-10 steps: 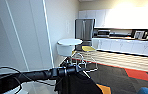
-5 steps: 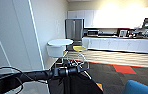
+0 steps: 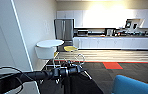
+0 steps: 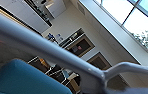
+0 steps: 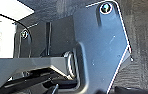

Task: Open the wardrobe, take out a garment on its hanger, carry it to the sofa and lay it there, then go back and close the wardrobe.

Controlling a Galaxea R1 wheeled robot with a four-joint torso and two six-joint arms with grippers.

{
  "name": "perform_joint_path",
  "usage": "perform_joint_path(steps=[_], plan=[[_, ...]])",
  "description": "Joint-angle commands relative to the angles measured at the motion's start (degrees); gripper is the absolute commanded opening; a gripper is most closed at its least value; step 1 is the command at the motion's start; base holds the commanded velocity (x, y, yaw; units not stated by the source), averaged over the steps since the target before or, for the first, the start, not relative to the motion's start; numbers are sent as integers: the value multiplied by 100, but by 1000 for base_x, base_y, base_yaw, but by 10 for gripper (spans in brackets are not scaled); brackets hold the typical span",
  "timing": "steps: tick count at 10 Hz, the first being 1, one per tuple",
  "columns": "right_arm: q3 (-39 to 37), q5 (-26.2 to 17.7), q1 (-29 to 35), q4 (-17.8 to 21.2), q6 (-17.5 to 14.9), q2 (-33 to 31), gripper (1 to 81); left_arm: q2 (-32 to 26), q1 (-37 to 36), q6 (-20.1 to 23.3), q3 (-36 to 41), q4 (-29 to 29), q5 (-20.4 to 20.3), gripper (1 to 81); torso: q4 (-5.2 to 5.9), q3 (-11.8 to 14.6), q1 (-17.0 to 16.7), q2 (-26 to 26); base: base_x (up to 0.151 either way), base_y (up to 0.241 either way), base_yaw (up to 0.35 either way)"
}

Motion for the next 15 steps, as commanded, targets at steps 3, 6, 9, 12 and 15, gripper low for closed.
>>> perform_joint_path(steps=[3, 6, 9, 12, 15], plan=[[19, -248, 212, 18, 16, -17, 811, -11, -953, 78, 165, 126, -121, 10, 0, -627, -5, -2, 0, 0, -289], [19, -248, 221, 18, 16, -8, 811, 7, -953, 78, 165, 152, -147, 10, 0, -885, -7, -2, 0, 0, -289], [19, -248, 221, 18, 16, -8, 811, 7, -953, 78, 165, 152, -165, 10, 0, -877, 0, 2, 0, 0, -289], [11, -248, 230, 18, 16, 1, 811, -2, -953, 78, 173, 152, -174, 10, 0, -861, 0, 2, 0, 0, -291], [11, -257, 239, 18, 16, 1, 811, 7, -944, 78, 165, 161, -165, 10, 0, -861, 0, 2, 0, 0, -291]])
